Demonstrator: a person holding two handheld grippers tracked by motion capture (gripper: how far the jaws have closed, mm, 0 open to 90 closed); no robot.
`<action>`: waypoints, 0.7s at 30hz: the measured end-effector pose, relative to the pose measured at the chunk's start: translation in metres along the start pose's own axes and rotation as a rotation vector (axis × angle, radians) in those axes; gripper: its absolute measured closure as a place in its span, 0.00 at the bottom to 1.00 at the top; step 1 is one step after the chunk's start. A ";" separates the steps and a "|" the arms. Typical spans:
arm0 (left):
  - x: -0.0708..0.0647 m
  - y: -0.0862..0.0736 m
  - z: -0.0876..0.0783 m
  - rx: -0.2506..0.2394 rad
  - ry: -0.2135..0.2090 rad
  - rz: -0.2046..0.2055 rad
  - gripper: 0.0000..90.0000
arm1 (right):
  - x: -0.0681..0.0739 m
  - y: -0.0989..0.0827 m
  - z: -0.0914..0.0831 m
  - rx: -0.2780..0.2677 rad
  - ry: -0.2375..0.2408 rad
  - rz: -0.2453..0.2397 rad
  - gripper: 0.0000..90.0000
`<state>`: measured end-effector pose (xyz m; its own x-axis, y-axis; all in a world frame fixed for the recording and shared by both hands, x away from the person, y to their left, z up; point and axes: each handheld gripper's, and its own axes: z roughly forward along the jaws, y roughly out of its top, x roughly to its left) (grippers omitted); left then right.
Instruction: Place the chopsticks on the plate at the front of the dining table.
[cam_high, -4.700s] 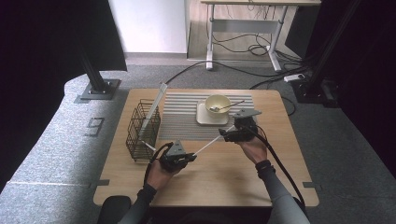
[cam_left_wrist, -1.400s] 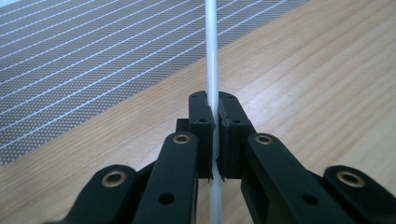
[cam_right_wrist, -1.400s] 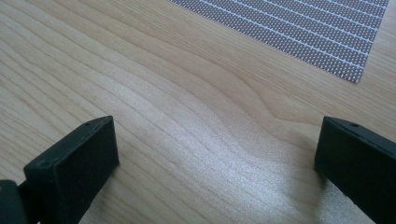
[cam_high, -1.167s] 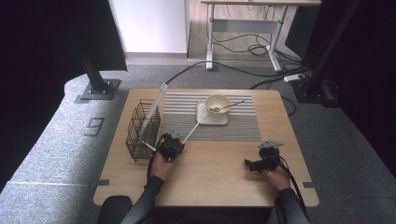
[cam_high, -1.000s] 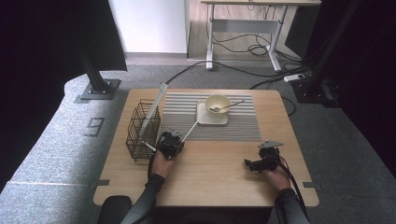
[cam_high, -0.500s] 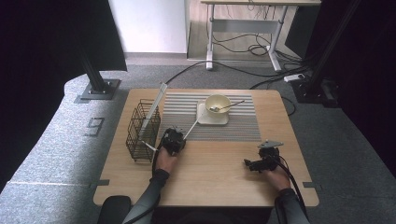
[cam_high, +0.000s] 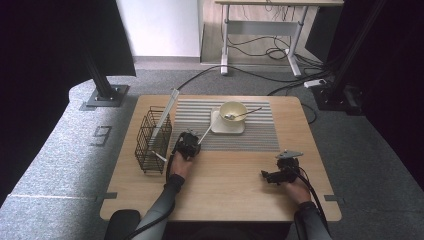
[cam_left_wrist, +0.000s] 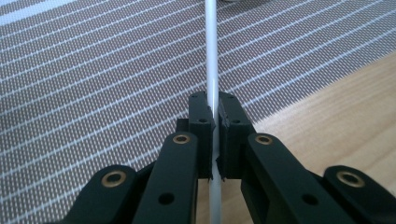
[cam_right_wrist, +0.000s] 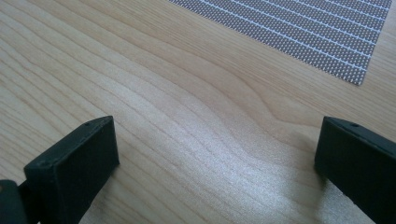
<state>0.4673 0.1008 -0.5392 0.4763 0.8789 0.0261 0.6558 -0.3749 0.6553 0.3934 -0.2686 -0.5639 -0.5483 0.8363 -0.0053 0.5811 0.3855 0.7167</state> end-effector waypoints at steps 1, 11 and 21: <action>0.000 0.001 0.001 -0.001 0.001 0.000 0.95 | 0.000 0.000 0.000 0.000 0.000 0.000 0.00; -0.001 0.011 0.014 0.002 0.008 -0.008 0.95 | 0.000 0.000 0.000 0.001 0.002 -0.002 0.00; -0.002 0.022 0.024 0.006 0.017 -0.002 0.95 | 0.000 0.000 0.000 0.001 0.002 -0.002 0.00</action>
<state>0.4946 0.0837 -0.5426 0.4651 0.8844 0.0377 0.6603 -0.3750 0.6507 0.3936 -0.2686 -0.5637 -0.5509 0.8346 -0.0051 0.5808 0.3877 0.7158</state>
